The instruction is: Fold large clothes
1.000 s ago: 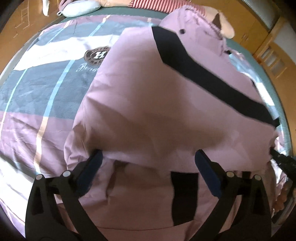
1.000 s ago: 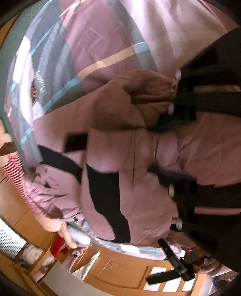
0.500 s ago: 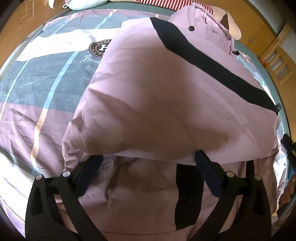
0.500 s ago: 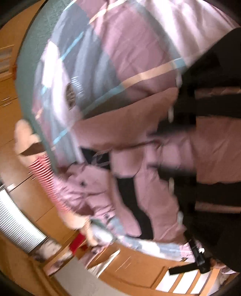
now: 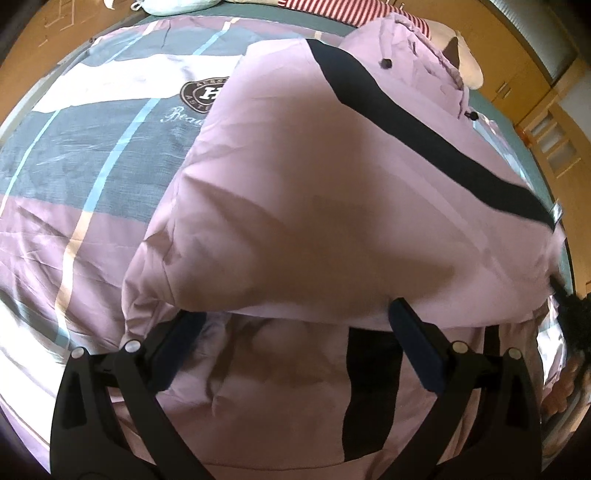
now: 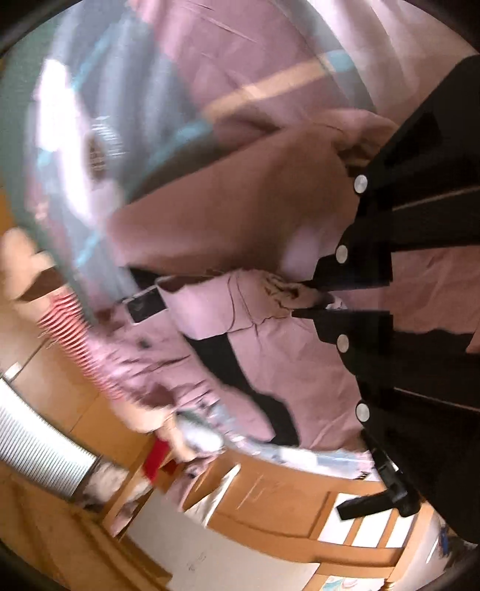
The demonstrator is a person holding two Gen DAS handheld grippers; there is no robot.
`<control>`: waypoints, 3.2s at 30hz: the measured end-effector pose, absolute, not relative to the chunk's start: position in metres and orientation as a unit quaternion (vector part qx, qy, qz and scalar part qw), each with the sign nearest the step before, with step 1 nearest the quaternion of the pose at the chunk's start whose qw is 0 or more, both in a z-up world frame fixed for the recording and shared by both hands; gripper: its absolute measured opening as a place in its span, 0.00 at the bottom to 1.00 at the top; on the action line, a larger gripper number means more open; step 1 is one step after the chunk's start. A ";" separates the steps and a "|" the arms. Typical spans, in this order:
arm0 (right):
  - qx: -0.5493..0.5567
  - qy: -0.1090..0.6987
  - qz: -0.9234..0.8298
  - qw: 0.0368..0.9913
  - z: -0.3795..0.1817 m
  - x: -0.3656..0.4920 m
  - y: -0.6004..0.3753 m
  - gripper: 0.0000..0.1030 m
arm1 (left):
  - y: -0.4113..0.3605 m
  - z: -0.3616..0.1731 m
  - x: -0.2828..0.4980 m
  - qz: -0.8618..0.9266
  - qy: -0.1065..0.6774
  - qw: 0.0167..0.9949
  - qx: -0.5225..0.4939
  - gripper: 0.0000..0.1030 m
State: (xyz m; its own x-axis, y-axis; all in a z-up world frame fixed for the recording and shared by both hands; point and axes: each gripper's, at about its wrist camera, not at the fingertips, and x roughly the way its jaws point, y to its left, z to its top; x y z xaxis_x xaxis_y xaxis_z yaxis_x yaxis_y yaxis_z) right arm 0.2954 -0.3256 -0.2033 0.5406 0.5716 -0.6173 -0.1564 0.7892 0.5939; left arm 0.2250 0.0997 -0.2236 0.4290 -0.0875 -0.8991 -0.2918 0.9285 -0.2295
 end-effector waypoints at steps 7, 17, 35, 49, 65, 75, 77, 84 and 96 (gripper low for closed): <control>0.154 0.437 0.182 0.867 -0.205 0.293 -0.306 0.09 | 0.100 -0.225 0.226 0.060 0.535 0.825 -0.170 0.98; 0.058 0.404 0.072 0.910 -0.197 0.282 -0.310 0.48 | 0.099 -0.225 0.227 0.062 0.539 0.824 -0.164 0.98; -0.098 0.425 0.009 0.900 -0.250 0.280 -0.285 0.49 | 0.096 -0.181 0.203 0.100 0.484 0.854 -0.162 0.98; -0.078 0.399 -0.009 0.914 -0.259 0.270 -0.293 0.68 | 0.071 -0.195 0.184 0.126 0.540 0.828 -0.084 0.98; -0.207 0.326 0.040 0.922 -0.242 0.240 -0.226 0.72 | 0.024 -0.219 0.177 0.107 0.570 0.814 -0.028 0.98; -0.180 0.387 0.055 0.903 -0.258 0.256 -0.234 0.77 | 0.028 -0.194 0.170 0.091 0.508 0.853 -0.078 0.98; -0.179 0.388 0.056 0.903 -0.259 0.257 -0.233 0.77 | 0.031 -0.189 0.170 0.082 0.497 0.860 -0.078 0.98; -0.178 0.389 0.049 0.903 -0.260 0.256 -0.236 0.84 | 0.028 -0.198 0.170 0.083 0.518 0.848 -0.071 0.98; -0.129 0.283 0.068 0.948 -0.219 0.227 -0.248 0.84 | 0.029 -0.189 0.189 0.122 0.448 0.886 0.002 0.98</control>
State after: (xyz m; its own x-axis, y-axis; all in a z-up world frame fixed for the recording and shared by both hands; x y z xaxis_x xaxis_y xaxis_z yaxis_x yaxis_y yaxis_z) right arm 0.2268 -0.2477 -0.2193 0.8311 0.0555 -0.5534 -0.2015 0.9574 -0.2067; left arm 0.1893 0.0288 -0.1892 0.5692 0.2181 -0.7928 -0.2137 0.9703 0.1135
